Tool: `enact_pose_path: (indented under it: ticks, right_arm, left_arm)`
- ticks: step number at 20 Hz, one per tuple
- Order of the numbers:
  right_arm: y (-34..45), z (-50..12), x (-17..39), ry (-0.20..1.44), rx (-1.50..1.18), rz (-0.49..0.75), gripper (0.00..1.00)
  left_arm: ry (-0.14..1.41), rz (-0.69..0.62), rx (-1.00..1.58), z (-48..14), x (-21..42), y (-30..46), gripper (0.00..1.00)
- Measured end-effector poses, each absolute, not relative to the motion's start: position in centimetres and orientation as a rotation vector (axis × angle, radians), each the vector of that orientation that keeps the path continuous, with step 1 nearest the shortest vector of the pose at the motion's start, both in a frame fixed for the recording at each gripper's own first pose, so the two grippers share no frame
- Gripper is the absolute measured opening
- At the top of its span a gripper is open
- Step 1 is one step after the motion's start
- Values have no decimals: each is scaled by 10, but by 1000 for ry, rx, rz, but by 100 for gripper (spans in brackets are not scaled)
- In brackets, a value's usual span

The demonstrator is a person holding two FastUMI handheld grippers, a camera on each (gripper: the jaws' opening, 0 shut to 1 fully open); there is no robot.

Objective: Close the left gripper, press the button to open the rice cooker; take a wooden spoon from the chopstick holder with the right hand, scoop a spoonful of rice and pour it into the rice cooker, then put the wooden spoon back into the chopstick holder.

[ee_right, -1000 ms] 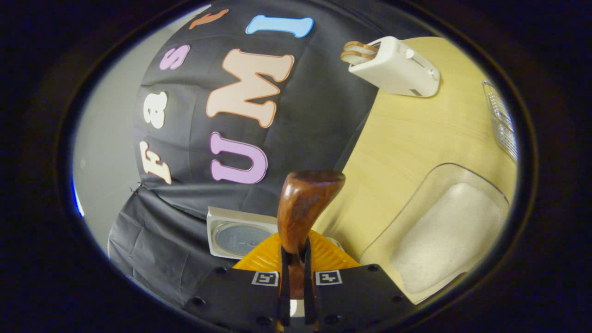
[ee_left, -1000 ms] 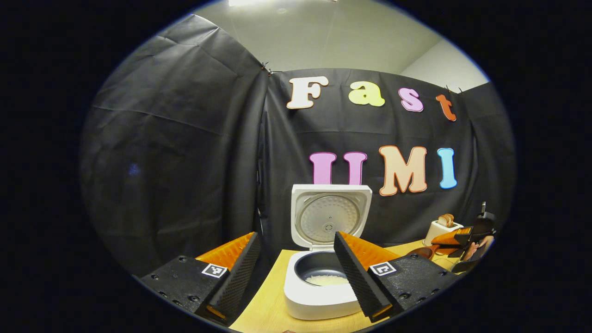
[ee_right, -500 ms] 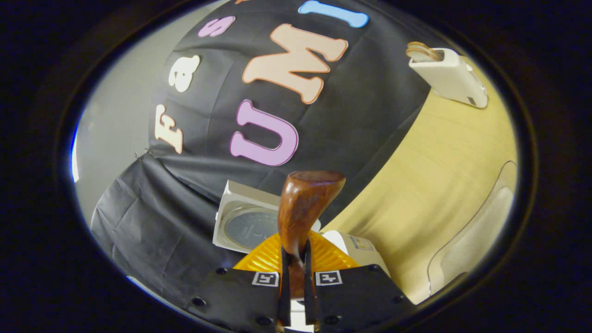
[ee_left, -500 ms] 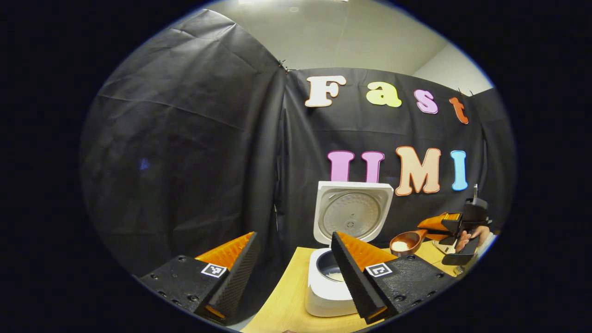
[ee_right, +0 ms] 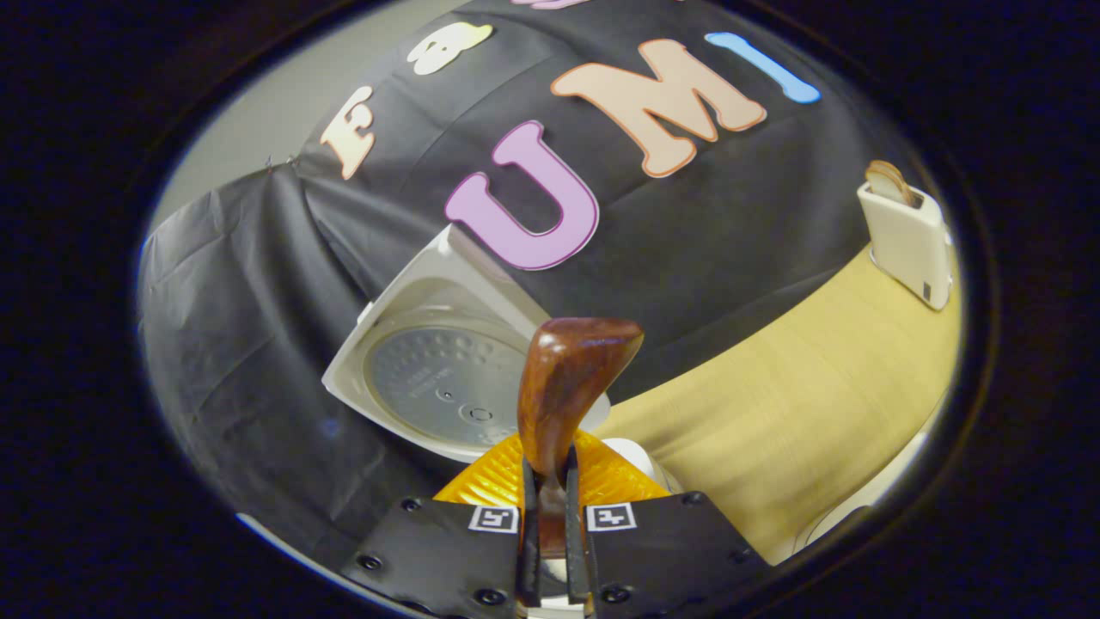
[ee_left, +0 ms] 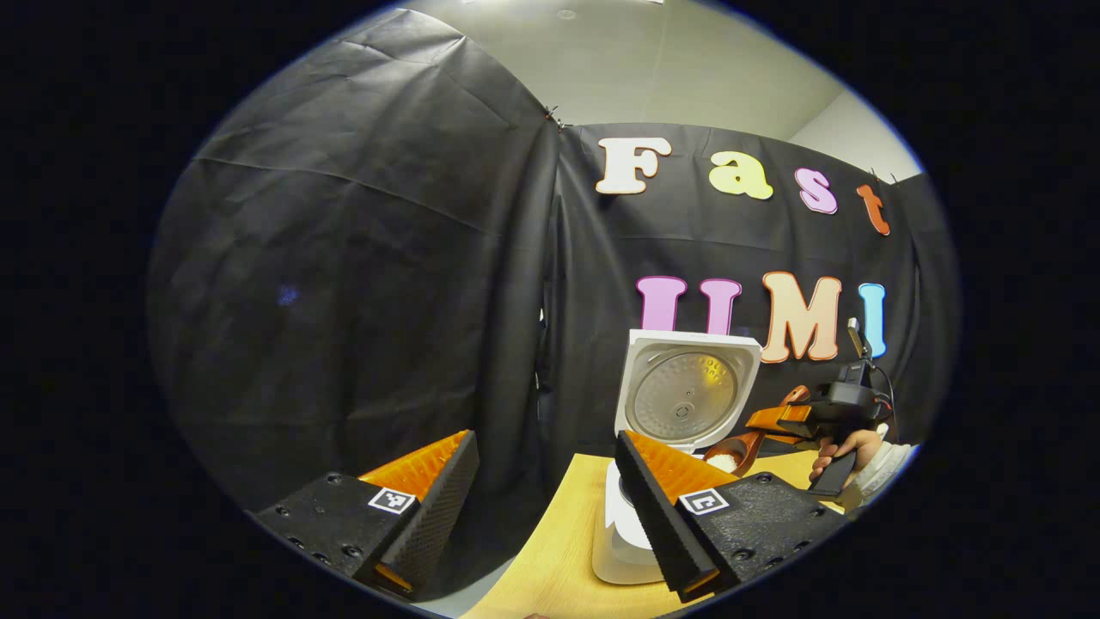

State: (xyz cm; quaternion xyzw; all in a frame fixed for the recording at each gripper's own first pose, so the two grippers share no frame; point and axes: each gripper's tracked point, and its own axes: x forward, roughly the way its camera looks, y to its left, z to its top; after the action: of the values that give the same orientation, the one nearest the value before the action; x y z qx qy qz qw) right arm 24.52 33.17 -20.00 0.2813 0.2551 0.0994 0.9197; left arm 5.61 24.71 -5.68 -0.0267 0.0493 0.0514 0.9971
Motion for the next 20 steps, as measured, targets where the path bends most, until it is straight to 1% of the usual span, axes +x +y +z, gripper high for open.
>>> enact_pose_path:
  ticks: [2,3,6,7,8,9,10,11,12,13,15,16,17,18,20]
  right_arm:
    - [341,-205,246,528,512,219,14]
    - [347,-207,248,529,479,226,12]
    - [358,-209,250,523,353,253,12]
    - [362,-209,250,517,309,264,12]
    - [364,-209,251,506,264,276,12]
    - [367,-207,251,496,231,287,14]
    - [371,-206,252,488,198,301,12]
    - [374,-203,251,480,166,314,12]
    - [377,-202,251,471,131,325,12]
    - [380,-200,251,460,90,339,12]
    - [388,-194,250,421,-11,377,12]
    - [394,-190,247,395,-71,398,14]
    - [398,-186,247,366,-132,418,14]
    - [402,-181,247,335,-184,437,12]
    - [410,-174,245,284,-267,470,14]
  left_arm:
    - [100,111,-59,-59,56,252,93]
    - [102,115,-62,-60,57,252,93]
    - [106,127,-71,-63,58,258,93]
    - [107,130,-73,-65,57,260,95]
    - [107,135,-76,-67,57,260,93]
    - [107,136,-77,-67,57,260,93]
    - [106,140,-79,-67,57,260,93]
    - [106,141,-80,-67,57,261,93]
    - [105,144,-80,-68,57,261,95]
    - [102,147,-82,-67,57,261,93]
    - [99,152,-85,-69,56,261,93]
    - [100,153,-87,-69,57,260,93]
    - [100,153,-90,-69,57,259,93]
    - [100,152,-94,-70,55,259,93]
    - [98,150,-100,-69,54,257,93]
